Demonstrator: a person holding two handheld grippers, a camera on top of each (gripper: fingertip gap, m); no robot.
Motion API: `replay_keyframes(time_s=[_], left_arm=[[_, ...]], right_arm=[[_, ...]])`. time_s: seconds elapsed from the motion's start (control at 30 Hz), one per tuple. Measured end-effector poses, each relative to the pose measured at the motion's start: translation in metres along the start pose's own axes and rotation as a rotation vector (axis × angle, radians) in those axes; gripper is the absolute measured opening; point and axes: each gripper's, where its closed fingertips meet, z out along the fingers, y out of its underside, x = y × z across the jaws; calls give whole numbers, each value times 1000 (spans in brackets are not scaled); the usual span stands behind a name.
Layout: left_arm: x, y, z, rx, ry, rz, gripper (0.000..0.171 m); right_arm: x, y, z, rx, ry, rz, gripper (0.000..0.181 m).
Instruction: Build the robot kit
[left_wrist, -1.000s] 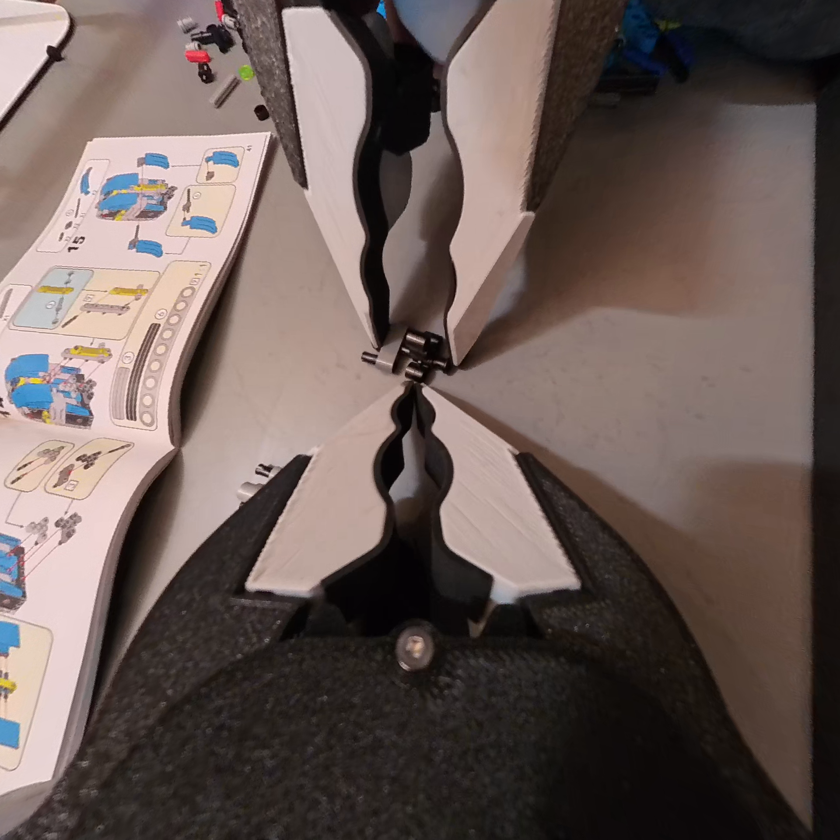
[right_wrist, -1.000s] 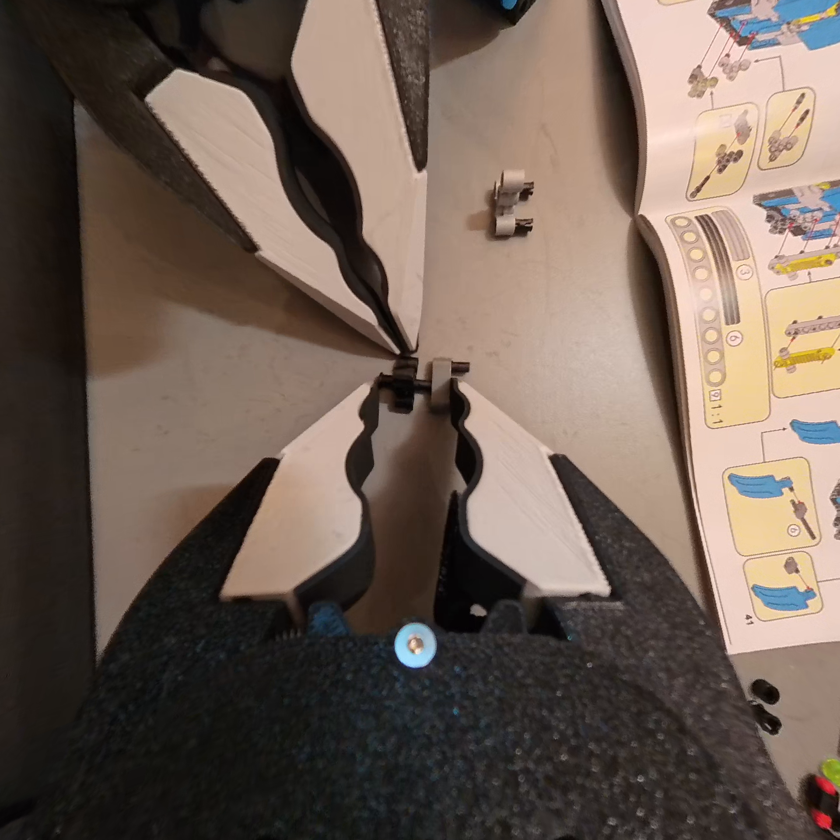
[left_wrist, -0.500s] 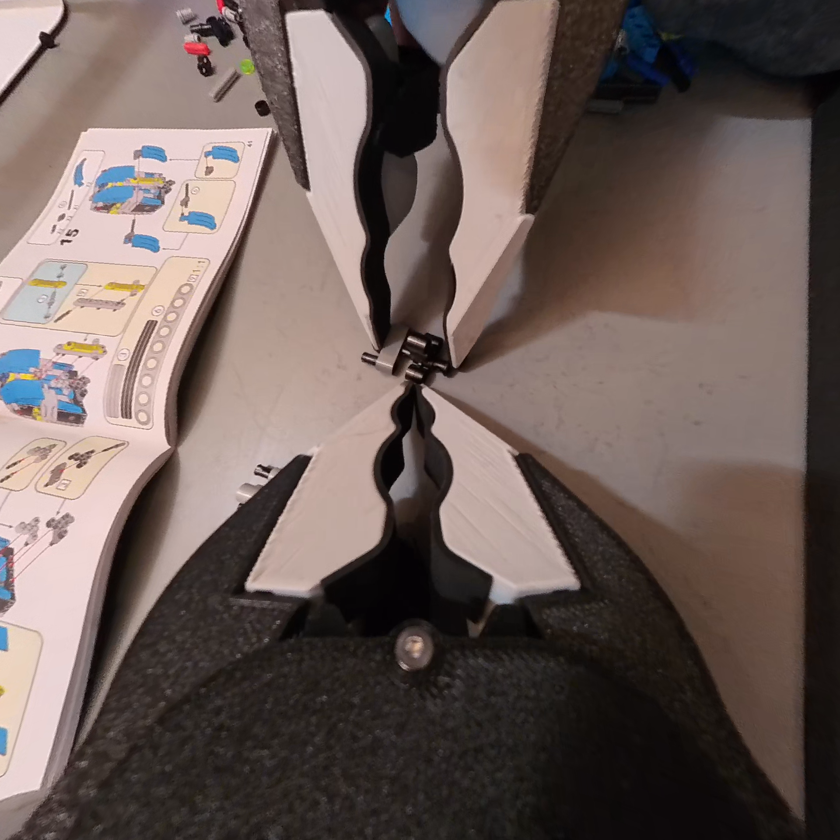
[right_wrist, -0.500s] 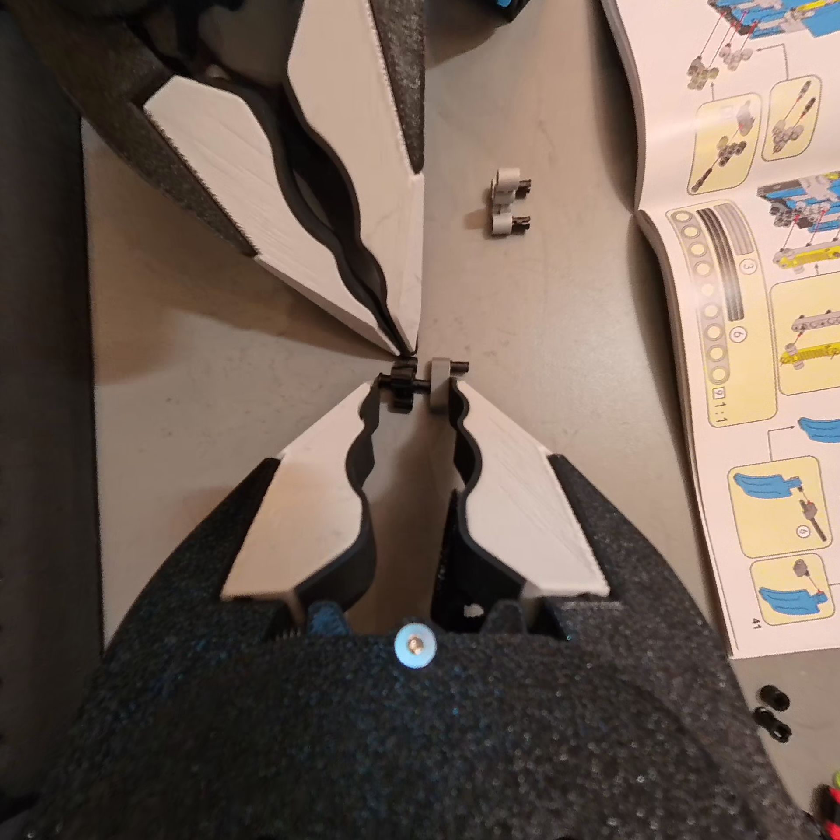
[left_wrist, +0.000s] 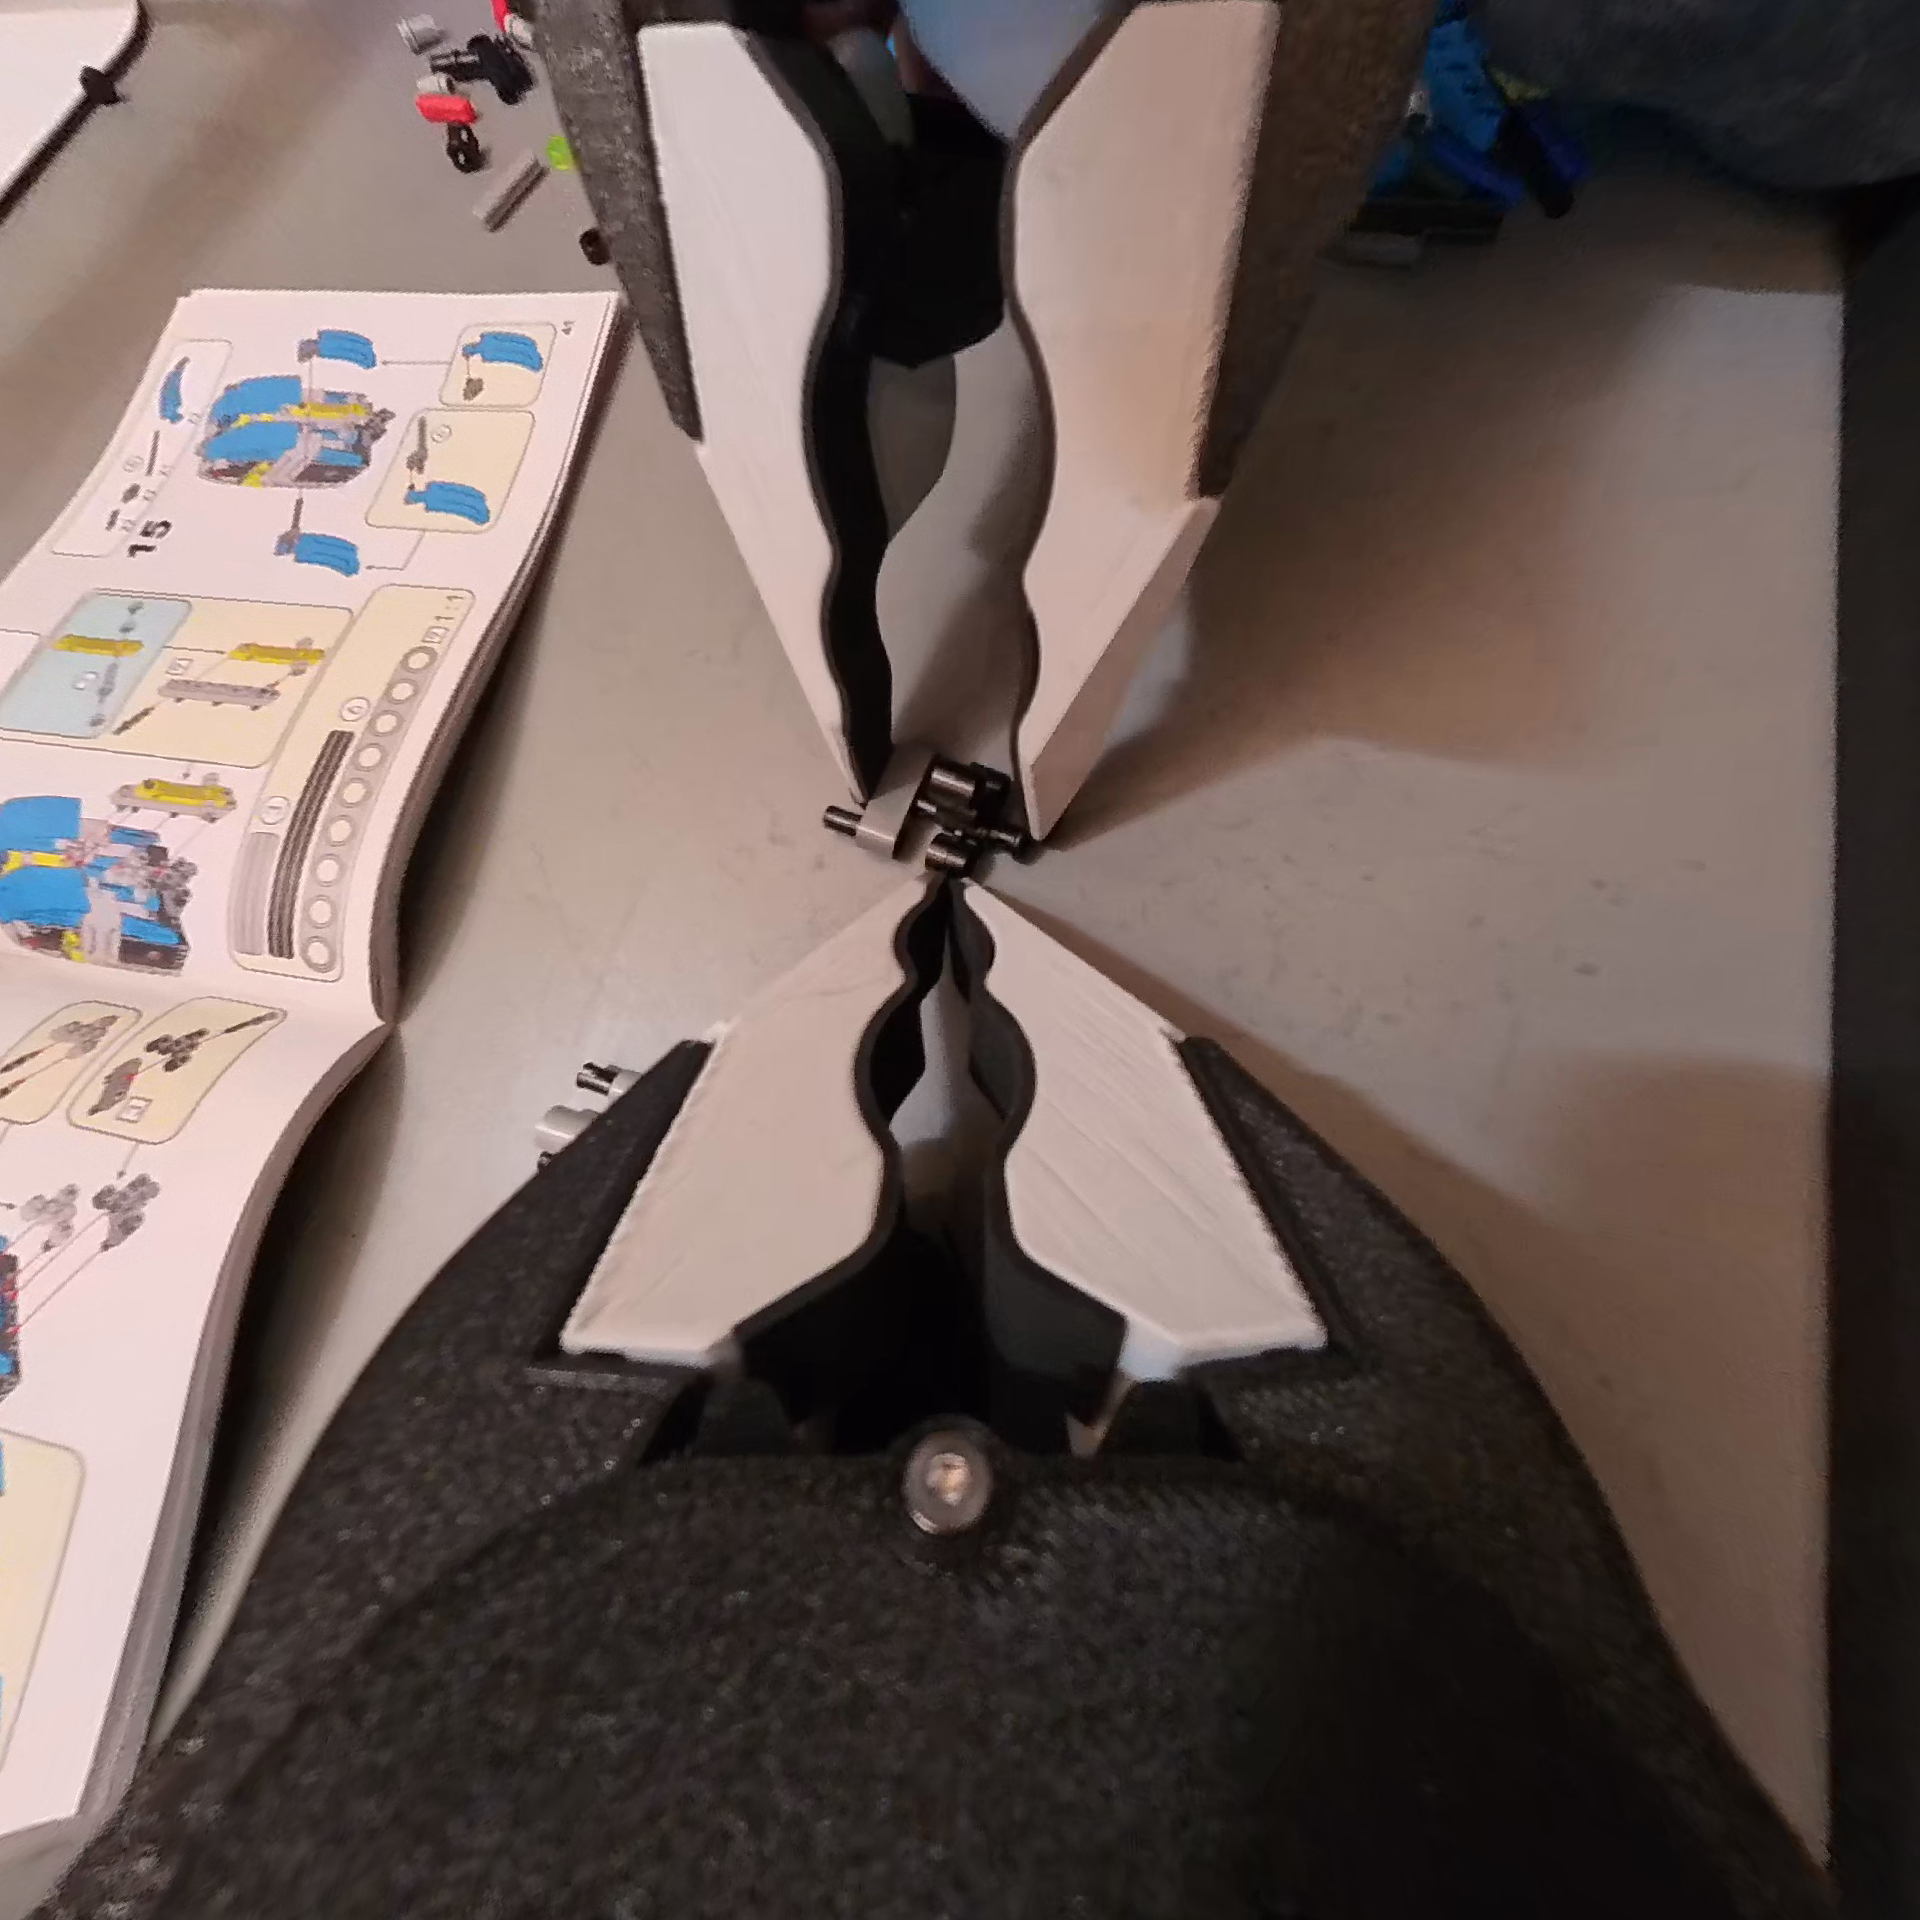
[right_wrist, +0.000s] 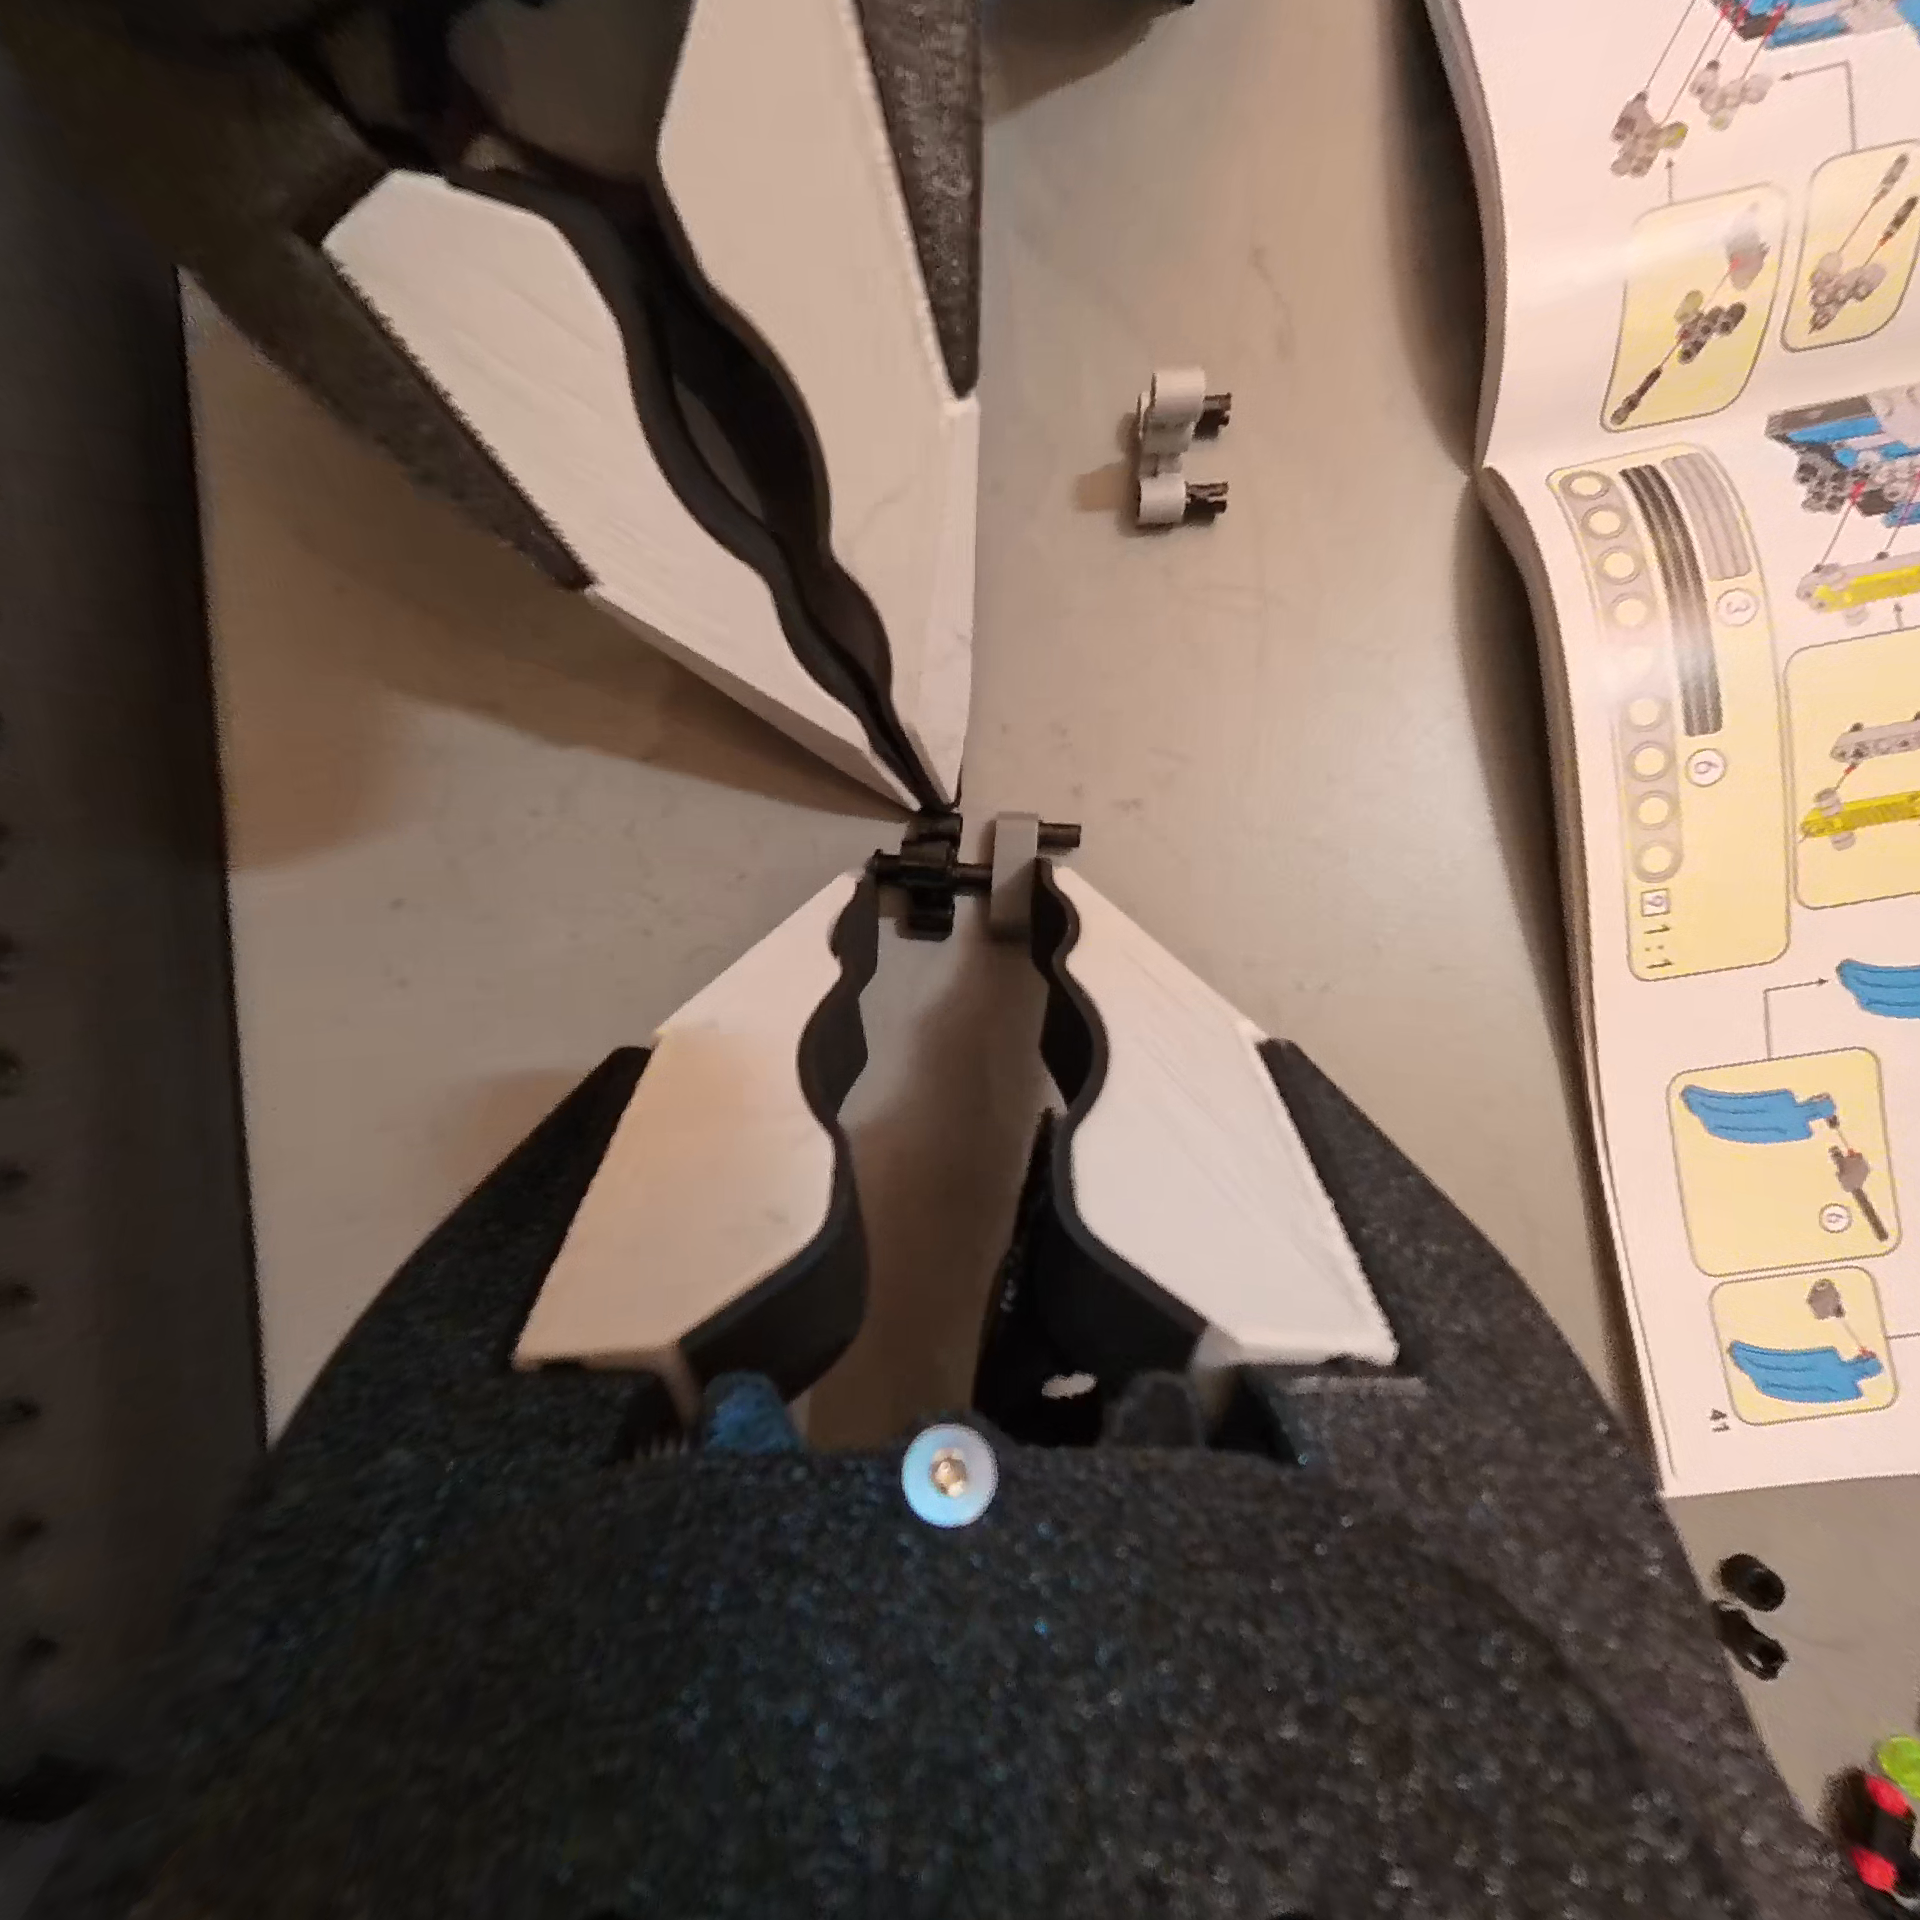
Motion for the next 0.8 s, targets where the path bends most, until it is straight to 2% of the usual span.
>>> replay_keyframes(time_s=[0.27,0.6,0.8], left_arm=[[-2,0,0,0,1,-23,0],[-1,1,0,-1,-29,19,0],[-1,1,0,-2,-27,14,0]], right_arm=[[1,-2,0,55,-30,44,30],[1,0,-4,35,-1,18,36],[-3,-4,0,18,3,16,50]])
